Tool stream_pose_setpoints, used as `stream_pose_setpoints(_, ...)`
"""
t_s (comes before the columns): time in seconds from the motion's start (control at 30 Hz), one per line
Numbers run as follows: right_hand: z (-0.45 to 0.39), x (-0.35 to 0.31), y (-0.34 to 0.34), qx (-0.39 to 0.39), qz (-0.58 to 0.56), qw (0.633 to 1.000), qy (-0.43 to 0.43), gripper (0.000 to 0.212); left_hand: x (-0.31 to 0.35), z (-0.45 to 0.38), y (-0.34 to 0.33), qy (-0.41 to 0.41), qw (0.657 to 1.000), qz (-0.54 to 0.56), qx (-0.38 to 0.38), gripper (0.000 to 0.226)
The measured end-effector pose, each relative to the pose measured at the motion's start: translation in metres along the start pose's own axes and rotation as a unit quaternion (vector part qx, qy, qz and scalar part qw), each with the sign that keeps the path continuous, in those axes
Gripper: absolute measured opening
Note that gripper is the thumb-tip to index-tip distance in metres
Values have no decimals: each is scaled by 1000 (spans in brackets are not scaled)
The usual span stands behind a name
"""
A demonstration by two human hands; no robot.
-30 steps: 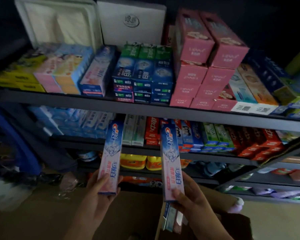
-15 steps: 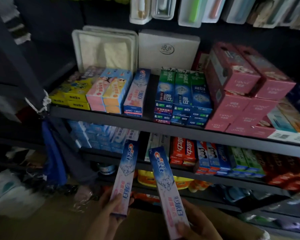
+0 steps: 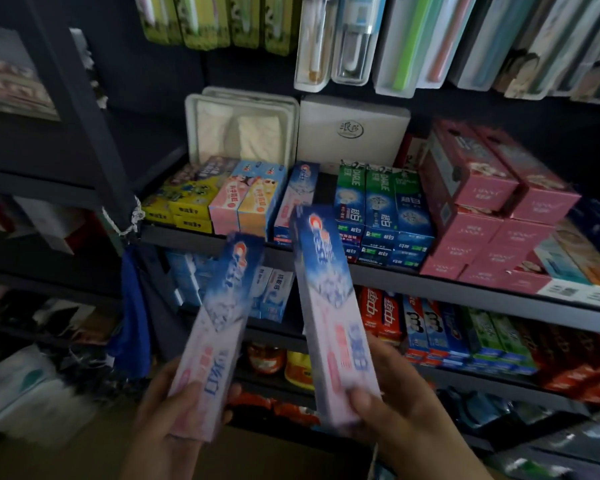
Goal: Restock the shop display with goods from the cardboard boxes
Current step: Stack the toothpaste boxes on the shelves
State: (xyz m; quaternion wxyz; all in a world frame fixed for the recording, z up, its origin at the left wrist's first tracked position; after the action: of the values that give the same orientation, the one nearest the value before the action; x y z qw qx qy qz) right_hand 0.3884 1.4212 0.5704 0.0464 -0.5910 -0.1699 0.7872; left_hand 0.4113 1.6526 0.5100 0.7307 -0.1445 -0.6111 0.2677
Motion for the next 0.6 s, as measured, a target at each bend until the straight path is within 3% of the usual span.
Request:
stream_pose_setpoints(0.03, -12, -7, -1, 16, 30, 999, -35, 78, 7, -6, -7, -34, 999, 13, 23, 74)
stream_pose_setpoints(0.1, -37, -17, -15, 47, 30, 998, -3, 60, 23, -11, -9, -93, 995, 20, 16, 65)
stream_pose_setpoints(0.27, -89, -35, -41, 120, 31, 992, 24, 52, 50, -17, -22, -124, 992, 3, 3, 102)
stream_pose_setpoints(0.3, -98, -33, -41, 146, 37, 988, 17, 52, 52, -17, -24, -126, 992, 0, 5, 96)
stream_pose_setpoints(0.43, -112, -32, -37, 220, 116, 969, -2, 55, 48, -19, -22, -114, 993, 11, 0, 32)
stream_pose_setpoints(0.6, -115, -35, -42, 253, 155, 955, 16, 55, 46, -22, -21, -98, 995, -1, -11, 38)
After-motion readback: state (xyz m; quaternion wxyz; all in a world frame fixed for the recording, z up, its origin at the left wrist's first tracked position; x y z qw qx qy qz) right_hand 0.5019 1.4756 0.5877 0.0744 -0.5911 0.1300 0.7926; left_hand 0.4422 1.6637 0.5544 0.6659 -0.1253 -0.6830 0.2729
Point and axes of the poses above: each hand's wrist, its own z-axis away from the middle knuckle, its own y-axis out of the back of the hand, x = y × z, the point moved 2 cm from there along -z, towards the middle knuckle, and after that the axes turned 8 degrees about -y, right-handed, at the moved point
